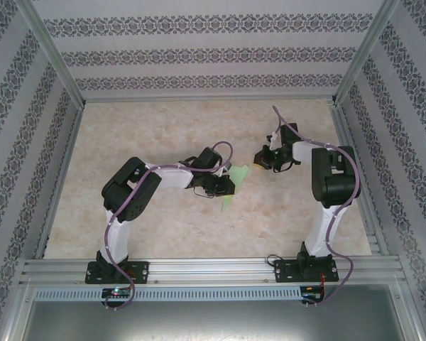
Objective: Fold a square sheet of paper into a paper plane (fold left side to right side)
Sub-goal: Fold the wing for the fifth time at the center of the table, then turn over the paper plane at the bottom-center of the table.
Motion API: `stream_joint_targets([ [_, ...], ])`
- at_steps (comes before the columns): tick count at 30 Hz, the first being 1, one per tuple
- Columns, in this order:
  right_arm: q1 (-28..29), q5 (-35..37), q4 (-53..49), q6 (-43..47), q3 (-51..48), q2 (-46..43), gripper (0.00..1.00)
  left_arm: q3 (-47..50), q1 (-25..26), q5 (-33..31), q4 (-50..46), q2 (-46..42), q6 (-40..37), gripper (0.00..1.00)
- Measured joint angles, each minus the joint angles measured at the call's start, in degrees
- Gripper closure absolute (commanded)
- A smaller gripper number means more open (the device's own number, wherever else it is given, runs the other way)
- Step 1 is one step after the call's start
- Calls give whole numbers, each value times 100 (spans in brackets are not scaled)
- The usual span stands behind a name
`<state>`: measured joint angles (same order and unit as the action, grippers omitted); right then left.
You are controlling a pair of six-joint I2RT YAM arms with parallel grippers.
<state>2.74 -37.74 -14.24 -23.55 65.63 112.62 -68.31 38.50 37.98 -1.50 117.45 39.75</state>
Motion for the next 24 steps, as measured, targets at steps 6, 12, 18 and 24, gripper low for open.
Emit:
stream_joint_targets([
  [6, 2, 299, 103, -66, -511, -1034, 84, 2, -2, 83, -323, -238, -50, 67],
  [12, 238, 988, 39, -278, -1113, -2269, 62, 103, -164, -87, -575, -1484, -208, 52],
  [18, 1456, 1982, -205, -660, -1429, -3047, 39, 868, -697, -922, -531, -3097, -181, 38],
  [24, 2918, 3038, -352, -1239, -1427, -2850, 35, 1613, -901, -1878, -566, -3545, -48, 35],
])
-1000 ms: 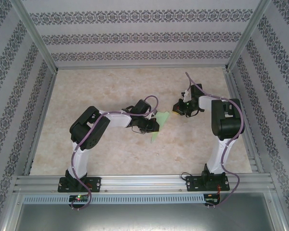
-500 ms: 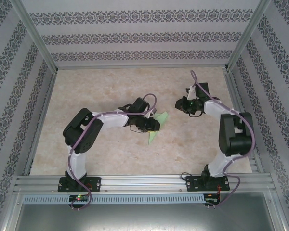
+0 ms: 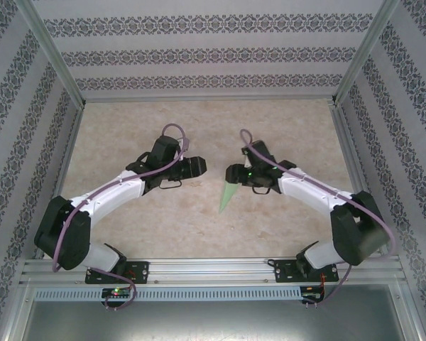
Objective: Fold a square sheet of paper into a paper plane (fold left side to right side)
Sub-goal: Turn over the paper plane at the bottom-center of the table.
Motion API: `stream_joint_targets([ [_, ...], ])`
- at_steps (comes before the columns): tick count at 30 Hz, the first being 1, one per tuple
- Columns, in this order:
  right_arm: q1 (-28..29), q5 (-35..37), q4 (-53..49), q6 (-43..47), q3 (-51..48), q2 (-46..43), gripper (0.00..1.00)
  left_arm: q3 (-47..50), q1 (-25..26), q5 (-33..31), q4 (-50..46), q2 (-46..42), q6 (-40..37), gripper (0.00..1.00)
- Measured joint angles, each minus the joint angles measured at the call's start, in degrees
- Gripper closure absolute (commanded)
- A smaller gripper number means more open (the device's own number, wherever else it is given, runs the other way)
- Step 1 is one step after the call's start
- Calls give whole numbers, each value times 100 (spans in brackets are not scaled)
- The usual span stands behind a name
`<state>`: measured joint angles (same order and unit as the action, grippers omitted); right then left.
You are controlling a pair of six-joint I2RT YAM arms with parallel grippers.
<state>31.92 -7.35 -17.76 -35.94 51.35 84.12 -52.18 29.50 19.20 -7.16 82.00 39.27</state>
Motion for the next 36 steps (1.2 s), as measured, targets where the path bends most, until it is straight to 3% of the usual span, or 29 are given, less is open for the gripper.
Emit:
stream_joint_targets([
  [6, 555, 789, -420, -472, 518, 957, 37, 232, -4, -306, -31, -22, 39, 34],
  [9, 675, 1051, -560, -592, 719, 1272, 43, 232, -4, -343, -28, -35, 37, 34],
  [23, 723, 1403, -1062, -562, 761, 1034, 100, 232, -4, -345, -31, -35, 35, 33],
  [29, 723, 1091, -984, -404, 686, 426, 100, 232, -7, -444, -68, -42, 31, 33],
  [36, 726, -310, -199, -192, 494, -120, 100, 238, -48, -927, -387, -540, 9, 29],
])
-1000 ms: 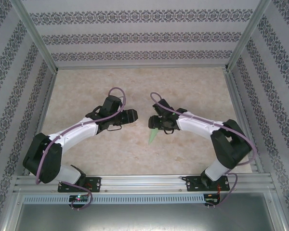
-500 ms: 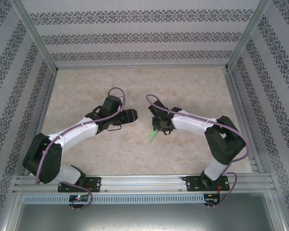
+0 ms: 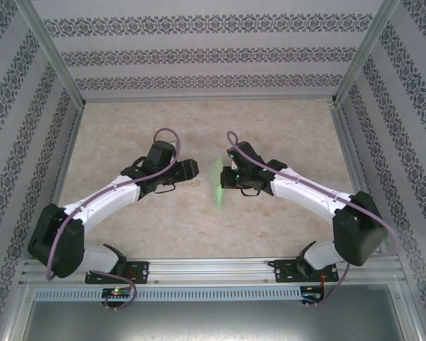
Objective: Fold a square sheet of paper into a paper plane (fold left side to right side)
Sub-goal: Turn over the paper plane at the bottom-center of the table.
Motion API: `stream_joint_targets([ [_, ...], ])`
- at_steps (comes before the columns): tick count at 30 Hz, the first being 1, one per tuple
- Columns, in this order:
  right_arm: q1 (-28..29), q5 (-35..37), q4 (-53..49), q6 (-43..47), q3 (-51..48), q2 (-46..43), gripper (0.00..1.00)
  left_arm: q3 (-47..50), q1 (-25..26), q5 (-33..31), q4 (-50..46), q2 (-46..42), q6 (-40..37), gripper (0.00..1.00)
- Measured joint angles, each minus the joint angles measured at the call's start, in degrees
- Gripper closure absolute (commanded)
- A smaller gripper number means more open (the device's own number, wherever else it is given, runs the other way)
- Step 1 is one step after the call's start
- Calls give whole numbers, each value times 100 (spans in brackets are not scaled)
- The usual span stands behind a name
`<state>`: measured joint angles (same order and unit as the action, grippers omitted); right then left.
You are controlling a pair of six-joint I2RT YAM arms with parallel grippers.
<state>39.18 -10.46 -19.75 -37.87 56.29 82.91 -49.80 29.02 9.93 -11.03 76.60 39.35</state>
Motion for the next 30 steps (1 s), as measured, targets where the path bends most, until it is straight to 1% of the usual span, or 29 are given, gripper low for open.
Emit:
stream_joint_targets([
  [3, 0, -586, 389, 37, -160, -39, 100, 48, -39, -216, -50, -420, 2, 27],
  [6, -7, -929, 699, 66, -435, 46, 100, 127, -72, -387, -90, -710, 2, 27],
  [11, -286, -1473, 1390, 72, -1086, 758, 100, 249, -101, -466, -267, -774, 4, 26],
  [12, -345, -1521, 1423, 74, -1193, 881, 99, 264, -101, -463, -299, -776, 7, 26],
  [14, -422, -1563, 1416, 81, -1381, 962, 93, 275, -101, -463, -345, -774, 7, 26],
  [16, -448, -1558, 1394, 125, -1460, 911, 85, 275, -101, -463, -358, -776, 7, 26],
  [18, -459, -1521, 1327, 232, -1473, 802, 83, 275, -101, -463, -361, -776, 7, 26],
  [20, -476, -1381, 1143, 358, -1473, 632, 78, 275, -101, -463, -361, -776, 7, 25],
  [21, -496, -1274, 984, 439, -1464, 540, 77, 275, -101, -463, -361, -776, 7, 25],
  [25, -570, -636, 142, 798, -1239, 358, 71, 275, -101, -461, -361, -776, 7, 24],
  [30, -448, 55, -782, 1147, -898, -92, 59, 275, -101, -466, -365, -774, 4, 23],
])
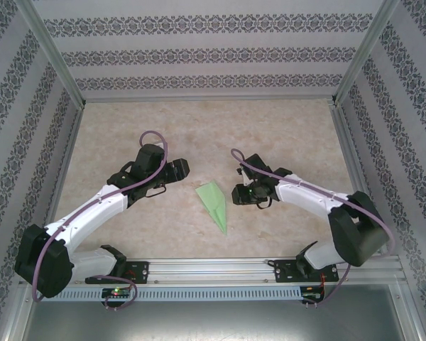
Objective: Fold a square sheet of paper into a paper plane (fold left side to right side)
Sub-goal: Turn over the paper plane at the bottom-center of the table, then pick up the paper plane from the bottom-center of the table.
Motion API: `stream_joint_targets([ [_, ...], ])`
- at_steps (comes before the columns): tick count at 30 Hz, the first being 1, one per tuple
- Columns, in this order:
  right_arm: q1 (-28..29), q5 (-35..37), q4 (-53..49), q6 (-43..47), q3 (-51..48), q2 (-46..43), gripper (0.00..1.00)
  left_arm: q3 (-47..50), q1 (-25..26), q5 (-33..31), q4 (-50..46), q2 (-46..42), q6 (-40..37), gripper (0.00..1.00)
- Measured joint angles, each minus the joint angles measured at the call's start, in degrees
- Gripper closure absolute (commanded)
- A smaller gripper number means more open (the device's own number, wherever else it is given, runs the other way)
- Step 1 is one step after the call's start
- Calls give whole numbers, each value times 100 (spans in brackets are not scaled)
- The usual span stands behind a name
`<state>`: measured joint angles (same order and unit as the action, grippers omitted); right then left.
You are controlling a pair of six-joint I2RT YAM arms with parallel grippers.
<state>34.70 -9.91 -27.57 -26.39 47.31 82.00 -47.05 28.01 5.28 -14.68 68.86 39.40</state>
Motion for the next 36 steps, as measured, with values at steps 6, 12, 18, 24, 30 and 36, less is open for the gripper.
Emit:
stream_joint_targets([
  [6, 977, 352, -579, 297, 612, -378, 50, 15, 0, -166, 0, -28, 4, 19],
  [12, 1939, 623, -914, 411, 1248, 166, 39, 313, -2, -629, -164, -564, 101, 14],
  [18, 2288, 1141, -1211, 417, 1493, 1086, 36, 778, -20, -1250, -442, -1541, 278, 7],
  [24, 2559, 1515, -1362, 444, 1825, 1692, 36, 1021, -76, -1674, -776, -2411, 341, 4],
  [30, 2634, 1867, -1519, 503, 2140, 2164, 36, 1082, -111, -1849, -946, -2763, 356, 3],
  [36, 2728, 2223, -1685, 540, 2345, 2551, 39, 1082, -114, -1871, -986, -2754, 354, 3],
])
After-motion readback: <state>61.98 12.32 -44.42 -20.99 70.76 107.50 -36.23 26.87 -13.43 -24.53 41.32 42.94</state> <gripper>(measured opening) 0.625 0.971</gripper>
